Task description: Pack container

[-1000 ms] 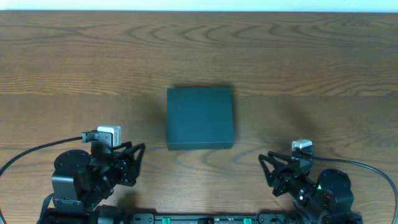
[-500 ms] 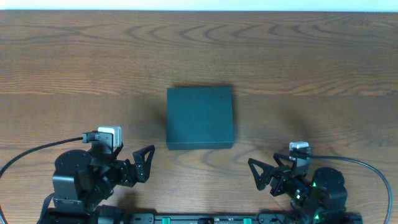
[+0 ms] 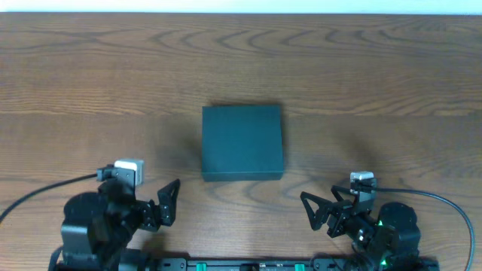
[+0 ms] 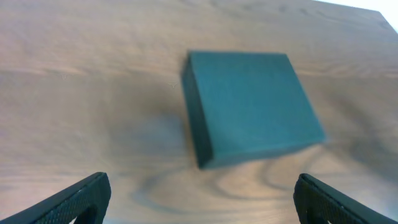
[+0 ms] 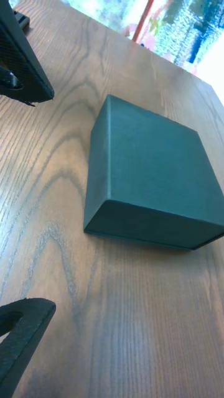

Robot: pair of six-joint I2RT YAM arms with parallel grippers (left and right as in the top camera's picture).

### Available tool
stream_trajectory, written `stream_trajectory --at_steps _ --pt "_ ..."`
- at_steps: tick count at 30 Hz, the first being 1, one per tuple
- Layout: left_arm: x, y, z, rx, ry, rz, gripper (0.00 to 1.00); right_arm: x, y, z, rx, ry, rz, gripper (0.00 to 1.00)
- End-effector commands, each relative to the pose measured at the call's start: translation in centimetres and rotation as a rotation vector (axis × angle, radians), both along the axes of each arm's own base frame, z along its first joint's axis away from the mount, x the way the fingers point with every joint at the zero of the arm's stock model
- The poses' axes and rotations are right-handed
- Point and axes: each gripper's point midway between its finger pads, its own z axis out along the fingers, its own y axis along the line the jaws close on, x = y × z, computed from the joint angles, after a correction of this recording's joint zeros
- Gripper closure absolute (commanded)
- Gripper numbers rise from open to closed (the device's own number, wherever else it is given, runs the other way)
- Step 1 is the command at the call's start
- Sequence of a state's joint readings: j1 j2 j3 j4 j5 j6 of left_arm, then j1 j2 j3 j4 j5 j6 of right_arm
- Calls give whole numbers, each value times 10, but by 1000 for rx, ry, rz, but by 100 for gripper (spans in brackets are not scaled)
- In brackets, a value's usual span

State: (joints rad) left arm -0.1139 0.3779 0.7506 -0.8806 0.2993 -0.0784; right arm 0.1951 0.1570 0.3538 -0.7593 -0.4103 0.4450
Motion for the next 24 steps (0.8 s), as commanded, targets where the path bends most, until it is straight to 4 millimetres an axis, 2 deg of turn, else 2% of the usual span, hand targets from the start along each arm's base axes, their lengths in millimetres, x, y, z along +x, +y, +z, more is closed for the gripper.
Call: stream_trajectory --at_steps 1,7,9,12,20,24 --pt "5 18 -13 167 -97 16 5 -1 0 -1 8 7 -5 1" --pt "21 24 -49 204 -186 34 5 -1 0 -1 8 7 -5 1" --pt "27 22 -67 193 -205 29 5 -1 0 -1 8 7 -5 1" --pt "33 19 -81 182 -225 16 5 -1 0 -1 8 7 -5 1" --pt "41 13 -103 136 -276 6 5 -1 0 -1 8 7 -5 1" --pt "43 10 -102 126 -303 -6 5 -1 0 -1 8 7 -5 1"
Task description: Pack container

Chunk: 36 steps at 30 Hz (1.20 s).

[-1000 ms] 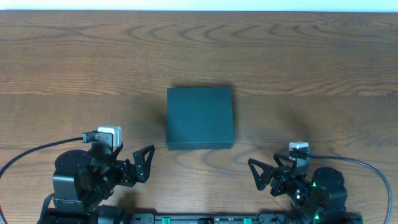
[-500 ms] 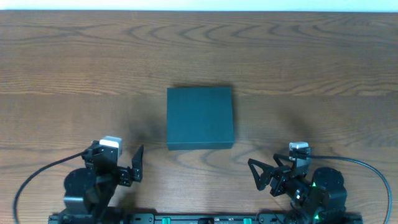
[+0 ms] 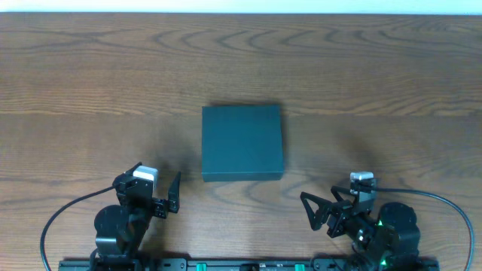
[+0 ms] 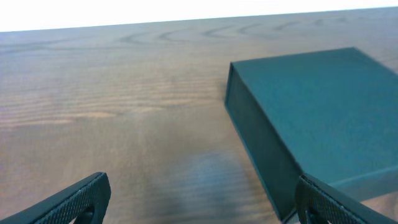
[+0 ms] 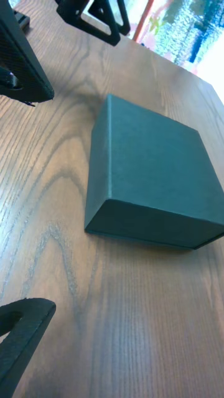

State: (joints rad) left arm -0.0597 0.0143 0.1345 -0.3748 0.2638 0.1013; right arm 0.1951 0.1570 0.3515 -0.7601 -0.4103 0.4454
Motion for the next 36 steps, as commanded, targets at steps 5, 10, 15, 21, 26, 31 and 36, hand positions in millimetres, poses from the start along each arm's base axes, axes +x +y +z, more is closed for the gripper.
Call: stream_trajectory --at_steps 5,10,15,21,26,31,36 --pt "0 -3 -6 -19 5 -14 5 0 0 0 9 4 -5 1" --pt "0 -3 -6 -19 6 -14 5 0 0 0 9 3 -5 1" --pt "0 -3 -6 -19 6 -15 5 0 0 0 9 4 -5 1" --pt "0 -3 -6 -19 6 -14 5 0 0 0 9 3 -5 1" --pt "0 -3 -6 -19 6 -14 5 7 -15 -5 -118 -52 -38 1" --pt "0 -3 -6 -19 6 -14 5 19 -34 1 -283 -168 -89 1" --pt "0 -3 -6 -19 6 -14 5 21 -34 13 -422 -335 -6 1"
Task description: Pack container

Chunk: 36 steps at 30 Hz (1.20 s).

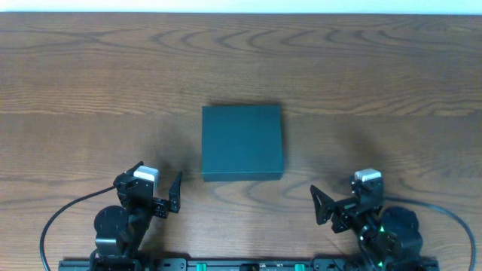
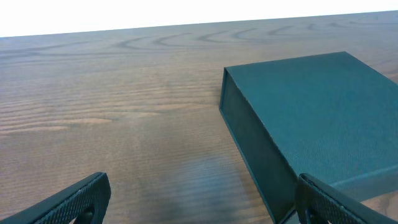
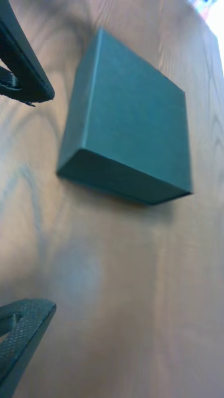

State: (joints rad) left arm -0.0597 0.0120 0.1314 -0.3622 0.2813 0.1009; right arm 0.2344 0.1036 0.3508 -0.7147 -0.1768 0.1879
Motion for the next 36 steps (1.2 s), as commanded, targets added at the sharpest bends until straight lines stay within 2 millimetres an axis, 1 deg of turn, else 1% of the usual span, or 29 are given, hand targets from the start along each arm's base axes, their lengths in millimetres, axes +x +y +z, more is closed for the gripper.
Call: stream_trajectory --at_steps 1,4,10,14,36 --pt "0 0 -9 -12 17 2 5 3 -6 0 -152 -106 36 1" --pt "0 0 -9 -12 17 2 5 6 -5 -11 -153 -127 37 1" --pt "0 0 -9 -12 17 2 5 21 1 -32 -124 -153 36 1" --pt "0 0 -9 -12 17 2 5 23 1 -28 -115 -169 34 1" --pt "0 0 -9 -12 17 2 5 23 1 -28 -116 -167 34 1"
